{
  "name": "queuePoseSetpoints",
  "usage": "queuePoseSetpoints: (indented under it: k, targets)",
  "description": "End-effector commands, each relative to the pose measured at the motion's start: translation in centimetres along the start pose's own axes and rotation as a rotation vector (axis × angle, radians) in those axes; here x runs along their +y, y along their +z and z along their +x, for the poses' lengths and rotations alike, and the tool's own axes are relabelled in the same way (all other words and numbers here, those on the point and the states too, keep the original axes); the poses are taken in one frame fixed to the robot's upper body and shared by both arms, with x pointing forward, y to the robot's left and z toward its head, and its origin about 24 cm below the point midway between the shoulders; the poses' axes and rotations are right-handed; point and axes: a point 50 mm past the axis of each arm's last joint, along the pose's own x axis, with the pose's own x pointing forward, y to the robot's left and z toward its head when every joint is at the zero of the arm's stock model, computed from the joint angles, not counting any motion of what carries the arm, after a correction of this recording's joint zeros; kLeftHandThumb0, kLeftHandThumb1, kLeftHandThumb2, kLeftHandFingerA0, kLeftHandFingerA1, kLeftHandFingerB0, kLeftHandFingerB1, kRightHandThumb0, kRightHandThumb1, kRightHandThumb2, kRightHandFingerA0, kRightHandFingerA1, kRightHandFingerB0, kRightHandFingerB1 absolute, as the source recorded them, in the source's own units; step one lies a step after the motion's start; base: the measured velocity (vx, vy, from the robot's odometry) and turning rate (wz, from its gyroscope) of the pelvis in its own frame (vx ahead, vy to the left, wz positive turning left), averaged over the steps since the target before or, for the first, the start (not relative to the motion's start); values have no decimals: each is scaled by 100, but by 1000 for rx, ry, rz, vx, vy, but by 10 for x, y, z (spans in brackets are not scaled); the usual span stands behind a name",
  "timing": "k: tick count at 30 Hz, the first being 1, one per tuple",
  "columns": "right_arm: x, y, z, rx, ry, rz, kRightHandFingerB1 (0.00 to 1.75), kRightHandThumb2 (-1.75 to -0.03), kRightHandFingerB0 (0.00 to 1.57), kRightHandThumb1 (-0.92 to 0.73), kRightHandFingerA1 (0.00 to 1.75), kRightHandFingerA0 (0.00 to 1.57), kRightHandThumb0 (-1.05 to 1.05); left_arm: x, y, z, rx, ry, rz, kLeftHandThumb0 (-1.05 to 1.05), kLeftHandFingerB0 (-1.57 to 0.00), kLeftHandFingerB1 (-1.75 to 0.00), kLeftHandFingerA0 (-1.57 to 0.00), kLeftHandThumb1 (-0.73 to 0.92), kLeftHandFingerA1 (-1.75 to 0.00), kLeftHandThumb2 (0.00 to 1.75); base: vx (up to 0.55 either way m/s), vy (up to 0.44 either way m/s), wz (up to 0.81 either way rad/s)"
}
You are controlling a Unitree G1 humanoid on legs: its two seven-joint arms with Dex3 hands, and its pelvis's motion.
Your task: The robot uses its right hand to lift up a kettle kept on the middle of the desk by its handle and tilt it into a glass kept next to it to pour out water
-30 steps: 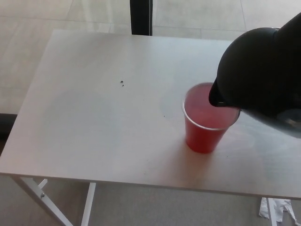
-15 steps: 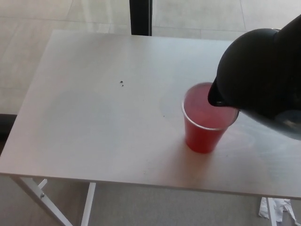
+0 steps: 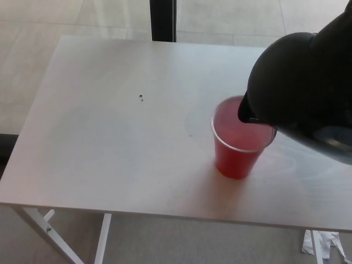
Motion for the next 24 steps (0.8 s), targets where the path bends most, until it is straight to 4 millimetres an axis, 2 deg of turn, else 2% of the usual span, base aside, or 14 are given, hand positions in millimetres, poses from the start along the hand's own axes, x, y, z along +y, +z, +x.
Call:
queuePoseSetpoints:
  k: [1,4,5,6,12,13,15,16,17,18,21,22,23,24]
  targets:
    - [2,16,4,-61,27,-34,140,-117,79,-48,174,92,-8,8,8,-2,-12,20,32,-84,-28,-38,-41,92,-49,73,0,0,0]
    - [1,16,5,-59,28,-70,111,-103,93,-48,164,100,-11,7,10,-1,-19,17,36,-84,-28,-39,-41,92,-49,73,0,0,0]
    - [3,17,7,-65,21,-115,84,-103,84,-49,130,116,-18,7,9,-1,-17,19,33,-84,-28,-39,-41,92,-50,73,0,0,0]
    - [3,18,7,-75,24,-123,73,-82,86,-60,164,91,-15,7,10,-1,-19,16,36,-85,-28,-39,-41,92,-50,73,0,0,0]
    - [4,27,9,-98,35,-176,136,-121,81,-45,175,91,-19,8,13,-1,-19,15,25,-84,-27,-38,-42,92,-50,72,0,0,0]
    - [5,28,9,-114,36,-191,118,-118,93,-48,139,121,-26,9,12,-1,-17,18,28,-84,-27,-38,-41,92,-49,72,0,0,0]
    - [6,29,10,-133,42,-197,124,-116,98,-47,140,121,-28,9,13,-1,-22,18,33,-85,-28,-39,-43,92,-52,73,0,0,0]
    - [6,30,10,-145,44,-208,153,-118,79,-46,175,93,-20,9,14,-1,-23,17,34,-85,-28,-39,-42,92,-52,73,0,0,0]
    - [6,30,10,-146,44,-210,153,-118,79,-46,175,93,-20,8,14,-1,-23,16,34,-85,-28,-39,-42,92,-52,73,0,0,0]
    - [8,31,10,-144,58,-219,124,-116,95,-48,140,119,-30,8,15,-1,-29,11,45,-85,-27,-40,-40,92,-52,74,0,0,0]
    - [10,34,11,-165,58,-245,123,-116,94,-47,140,119,-30,8,15,-1,-30,7,43,-85,-27,-40,-40,92,-52,73,0,0,0]
    - [10,35,11,-166,60,-254,139,-118,76,-48,175,94,-21,8,15,-1,-25,8,36,-84,-27,-39,-40,92,-51,73,0,0,0]
    - [11,36,11,-166,68,-260,122,-115,82,-48,175,92,-22,8,15,0,-23,13,33,-85,-28,-38,-42,92,-51,72,0,0,0]
    - [13,39,11,-172,79,-271,80,-101,86,-50,174,93,-24,9,15,0,-20,16,34,-85,-29,-38,-42,92,-50,72,0,0,0]
